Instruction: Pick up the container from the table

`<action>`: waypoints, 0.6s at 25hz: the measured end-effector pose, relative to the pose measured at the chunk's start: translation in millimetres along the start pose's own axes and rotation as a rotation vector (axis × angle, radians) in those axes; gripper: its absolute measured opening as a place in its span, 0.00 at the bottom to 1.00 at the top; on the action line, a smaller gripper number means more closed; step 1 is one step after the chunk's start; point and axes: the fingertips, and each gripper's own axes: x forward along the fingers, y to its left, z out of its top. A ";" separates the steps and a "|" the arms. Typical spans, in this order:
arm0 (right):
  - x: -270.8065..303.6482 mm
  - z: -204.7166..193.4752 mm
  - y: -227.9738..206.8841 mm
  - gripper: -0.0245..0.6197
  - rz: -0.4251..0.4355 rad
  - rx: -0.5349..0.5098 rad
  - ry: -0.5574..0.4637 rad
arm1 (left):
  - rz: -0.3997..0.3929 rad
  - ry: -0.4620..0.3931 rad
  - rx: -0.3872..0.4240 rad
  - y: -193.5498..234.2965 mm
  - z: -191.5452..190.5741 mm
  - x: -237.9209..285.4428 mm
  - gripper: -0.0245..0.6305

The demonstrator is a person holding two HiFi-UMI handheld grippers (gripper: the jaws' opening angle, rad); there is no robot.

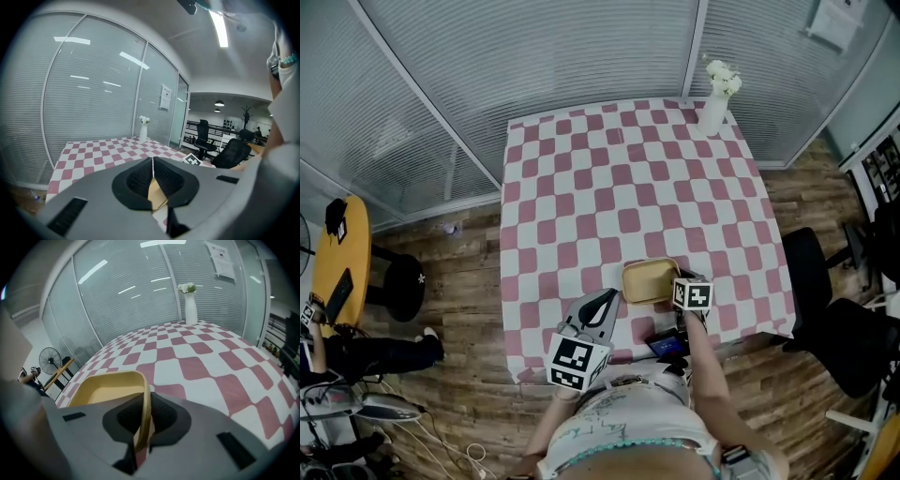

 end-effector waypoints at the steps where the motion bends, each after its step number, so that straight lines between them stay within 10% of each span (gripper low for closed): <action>1: -1.4 3.4 0.5 0.06 0.000 0.005 -0.008 | -0.002 0.000 0.000 -0.5 -0.2 -0.4 0.07; 15: -21.7 44.2 15.5 0.06 -0.006 -0.013 -0.045 | -0.006 -0.004 -0.010 2.7 -2.8 -6.4 0.07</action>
